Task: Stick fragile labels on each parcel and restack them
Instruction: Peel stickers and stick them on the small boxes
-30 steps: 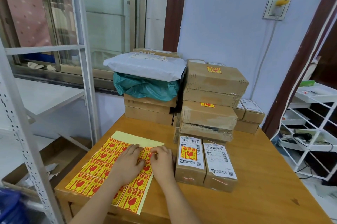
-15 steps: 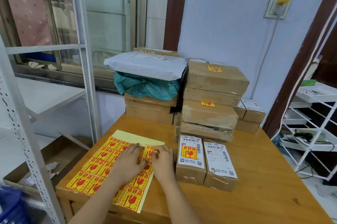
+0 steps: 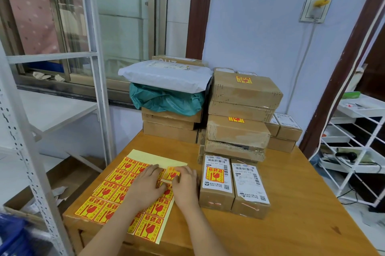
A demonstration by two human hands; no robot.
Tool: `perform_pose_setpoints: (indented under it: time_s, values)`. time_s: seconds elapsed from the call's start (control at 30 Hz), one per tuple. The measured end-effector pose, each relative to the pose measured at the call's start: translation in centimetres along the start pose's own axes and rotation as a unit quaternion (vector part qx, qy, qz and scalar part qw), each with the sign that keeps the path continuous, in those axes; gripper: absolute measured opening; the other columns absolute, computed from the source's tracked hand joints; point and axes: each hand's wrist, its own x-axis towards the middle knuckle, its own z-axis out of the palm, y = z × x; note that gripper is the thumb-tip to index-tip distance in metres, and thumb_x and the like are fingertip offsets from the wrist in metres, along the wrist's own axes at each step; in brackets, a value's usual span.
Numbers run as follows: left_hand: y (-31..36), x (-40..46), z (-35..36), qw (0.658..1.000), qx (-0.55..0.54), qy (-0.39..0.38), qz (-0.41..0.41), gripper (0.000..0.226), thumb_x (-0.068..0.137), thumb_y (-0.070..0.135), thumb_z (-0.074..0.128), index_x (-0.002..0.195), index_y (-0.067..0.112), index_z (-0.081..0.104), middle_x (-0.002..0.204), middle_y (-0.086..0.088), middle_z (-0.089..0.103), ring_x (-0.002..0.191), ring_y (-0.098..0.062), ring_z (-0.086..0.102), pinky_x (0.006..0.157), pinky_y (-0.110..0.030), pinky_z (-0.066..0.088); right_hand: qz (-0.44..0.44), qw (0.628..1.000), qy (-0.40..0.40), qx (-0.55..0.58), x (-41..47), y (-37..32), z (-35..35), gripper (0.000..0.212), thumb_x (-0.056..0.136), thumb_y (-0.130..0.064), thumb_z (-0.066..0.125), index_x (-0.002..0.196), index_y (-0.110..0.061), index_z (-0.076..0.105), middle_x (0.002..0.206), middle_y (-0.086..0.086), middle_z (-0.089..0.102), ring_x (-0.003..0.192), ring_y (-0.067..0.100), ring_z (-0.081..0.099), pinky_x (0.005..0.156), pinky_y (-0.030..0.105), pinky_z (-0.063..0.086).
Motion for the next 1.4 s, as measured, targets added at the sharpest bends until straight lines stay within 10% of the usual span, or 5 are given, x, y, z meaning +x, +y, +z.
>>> perform_pose_setpoints:
  time_s: [0.7,0.9,1.07,1.4]
  values:
    - [-0.4,0.6,-2.2,0.980,-0.180,-0.073,-0.039,0.056,0.089,0.036,0.056,0.138,0.013,0.045,0.149,-0.007,0.036,0.137,-0.022,0.032,0.114,-0.037,0.025,-0.076,0.992,-0.016,0.099,-1.4,-2.2,-2.8,0.046,0.097,-0.015,0.046,0.141,-0.027,0.038,0.137,-0.014,0.038,0.127,0.001,0.036,0.100,0.012,0.031]
    - [2.0,1.2,-4.6,0.927,-0.364,0.053,-0.073,0.027,0.098,0.026,0.048,0.124,0.028,0.057,0.139,0.000,0.047,0.133,-0.022,0.039,0.105,-0.038,0.032,-0.060,0.984,-0.004,0.169,-2.0,-2.2,-7.1,0.043,0.098,-0.014,0.048,0.137,-0.032,0.041,0.125,-0.014,0.050,0.112,-0.003,0.048,0.096,0.019,0.045]
    - [7.6,0.8,-5.6,0.877,-0.478,0.045,-0.023,0.027,0.091,0.040,0.053,0.104,0.020,0.066,0.111,0.000,0.065,0.106,-0.016,0.058,0.090,-0.034,0.044,-0.036,0.976,0.020,0.212,-2.5,-0.6,-10.3,0.041,0.097,-0.011,0.047,0.133,-0.032,0.045,0.120,-0.015,0.054,0.105,-0.005,0.050,0.090,0.017,0.047]
    - [15.2,1.3,-2.2,0.918,-0.390,0.017,0.066,0.020,0.092,0.014,0.059,0.074,0.006,0.062,0.071,0.000,0.062,0.069,-0.012,0.055,0.068,-0.031,0.044,0.014,0.965,0.073,0.253,-3.6,4.9,-16.5,0.036,0.094,-0.001,0.046,0.119,-0.027,0.048,0.106,-0.006,0.054,0.095,0.005,0.052,0.076,0.012,0.045]
